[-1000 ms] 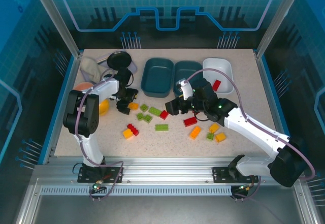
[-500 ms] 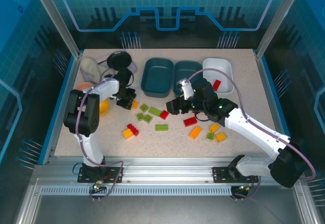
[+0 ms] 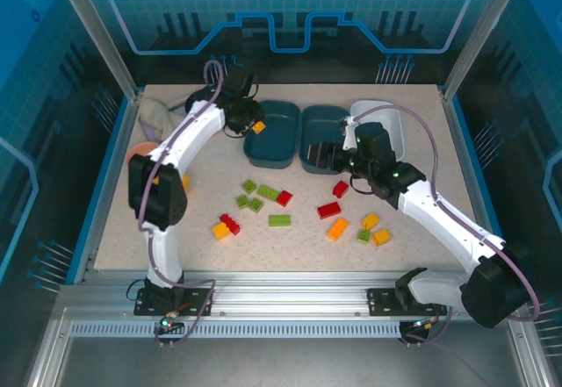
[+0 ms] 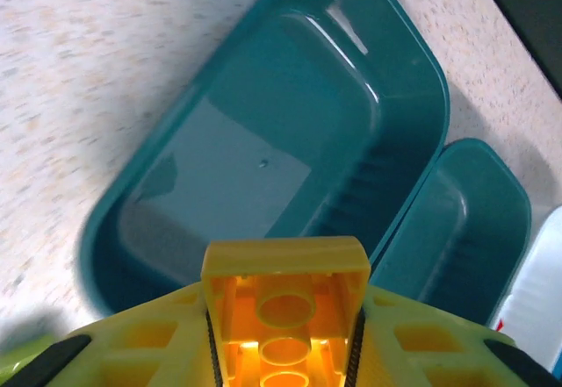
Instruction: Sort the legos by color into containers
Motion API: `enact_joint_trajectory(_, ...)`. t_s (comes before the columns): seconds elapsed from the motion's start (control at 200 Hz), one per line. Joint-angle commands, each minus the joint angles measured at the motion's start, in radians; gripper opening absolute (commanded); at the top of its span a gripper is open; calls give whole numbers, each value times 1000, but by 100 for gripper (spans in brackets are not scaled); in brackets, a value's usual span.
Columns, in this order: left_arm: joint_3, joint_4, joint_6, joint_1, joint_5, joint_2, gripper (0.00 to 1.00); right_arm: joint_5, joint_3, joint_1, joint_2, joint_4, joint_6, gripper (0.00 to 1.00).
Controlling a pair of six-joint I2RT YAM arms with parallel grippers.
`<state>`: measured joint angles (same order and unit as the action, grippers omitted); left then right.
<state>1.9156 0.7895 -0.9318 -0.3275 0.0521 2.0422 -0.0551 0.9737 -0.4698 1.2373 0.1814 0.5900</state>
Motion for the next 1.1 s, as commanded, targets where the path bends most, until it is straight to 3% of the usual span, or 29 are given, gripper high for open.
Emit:
enact_joint_trajectory(0.0,102,57,123,-17,-34,140,38,18,6,50,19,-40,112,77)
enact_joint_trajectory(0.25,327,132,147,-31,-79,357,47,174,22,119,11,292,199,74)
enact_joint_trajectory(0.34,351,138,154,-34,-92,381,54,165,19,126,8,386,177,71)
enact_joint_trajectory(0.585,390,149,152,-48,-106,298,75,203,64,89,-5,854,179,60)
enact_joint_trajectory(0.705,373,146,185,-78,-107,186,81,121,-1,57,-33,927,264,60)
enact_joint_trajectory(0.825,235,109,224,-111,-125,32,86,92,-61,50,-38,920,346,63)
enact_joint_trajectory(1.095,-381,-155,232,-177,-249,-421,92,-19,-268,29,-27,762,536,68)
